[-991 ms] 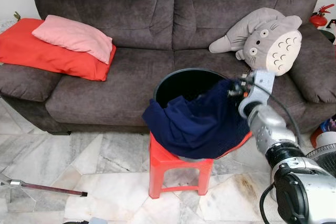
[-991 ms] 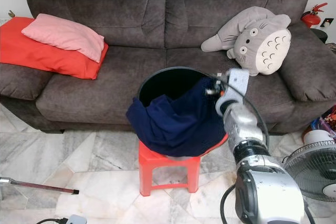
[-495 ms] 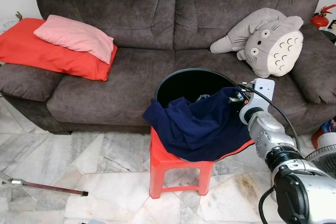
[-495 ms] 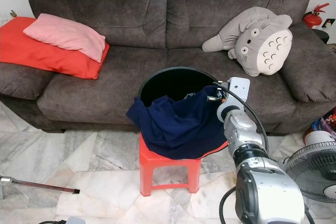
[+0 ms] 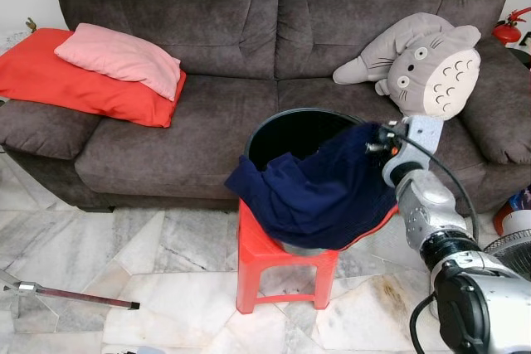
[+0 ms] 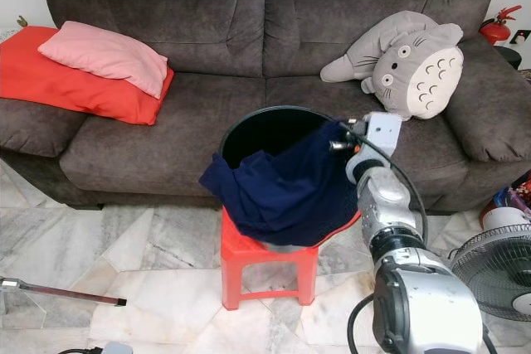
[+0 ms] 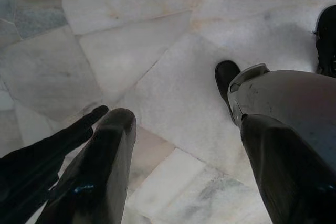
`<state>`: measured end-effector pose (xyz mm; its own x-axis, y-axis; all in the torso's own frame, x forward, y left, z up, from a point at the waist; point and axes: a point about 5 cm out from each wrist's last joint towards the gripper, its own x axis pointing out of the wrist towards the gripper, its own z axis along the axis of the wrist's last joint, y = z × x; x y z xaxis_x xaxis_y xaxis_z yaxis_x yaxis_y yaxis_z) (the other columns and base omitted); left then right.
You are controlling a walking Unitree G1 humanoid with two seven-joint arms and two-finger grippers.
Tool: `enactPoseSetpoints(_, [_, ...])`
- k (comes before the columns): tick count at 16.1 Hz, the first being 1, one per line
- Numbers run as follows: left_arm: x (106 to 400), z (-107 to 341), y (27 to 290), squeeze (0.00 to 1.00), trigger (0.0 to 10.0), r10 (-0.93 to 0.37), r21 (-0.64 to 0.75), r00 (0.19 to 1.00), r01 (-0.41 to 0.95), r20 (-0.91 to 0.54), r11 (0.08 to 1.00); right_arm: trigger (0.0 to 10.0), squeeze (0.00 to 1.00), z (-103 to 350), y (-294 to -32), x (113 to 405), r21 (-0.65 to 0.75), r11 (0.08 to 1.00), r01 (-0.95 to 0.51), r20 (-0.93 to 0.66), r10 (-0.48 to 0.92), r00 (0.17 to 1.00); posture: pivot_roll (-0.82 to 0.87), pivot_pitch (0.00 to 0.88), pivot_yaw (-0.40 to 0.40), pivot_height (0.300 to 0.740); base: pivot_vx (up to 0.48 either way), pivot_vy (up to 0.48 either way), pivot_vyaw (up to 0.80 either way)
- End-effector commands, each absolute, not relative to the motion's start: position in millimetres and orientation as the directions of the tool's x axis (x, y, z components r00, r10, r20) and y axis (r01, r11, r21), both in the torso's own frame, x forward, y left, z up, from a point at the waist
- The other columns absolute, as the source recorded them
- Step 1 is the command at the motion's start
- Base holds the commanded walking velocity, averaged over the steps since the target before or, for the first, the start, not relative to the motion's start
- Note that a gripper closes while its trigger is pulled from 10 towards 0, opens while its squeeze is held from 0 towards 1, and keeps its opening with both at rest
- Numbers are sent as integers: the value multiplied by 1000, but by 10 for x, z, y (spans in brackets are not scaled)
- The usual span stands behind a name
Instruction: Hang hanger
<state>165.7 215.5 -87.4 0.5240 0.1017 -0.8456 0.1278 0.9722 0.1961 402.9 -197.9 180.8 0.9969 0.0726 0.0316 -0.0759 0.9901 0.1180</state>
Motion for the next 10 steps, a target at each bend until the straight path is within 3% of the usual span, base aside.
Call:
enactPoseSetpoints(1, [1548, -917, 2187, 0, 10000, 112, 193, 484, 121, -868, 974, 10000, 0, 1942, -1949, 4058, 110, 989, -95, 89, 85, 992, -51, 158, 19, 740, 0, 0, 0])
enactPoseSetpoints(10, [1520, -927, 2192, 0, 10000, 107, 187, 479, 123, -871, 975, 10000, 0, 1810, -1922, 4025, 105, 989, -102, 56, 97, 994, -52, 158, 16, 740, 0, 0, 0])
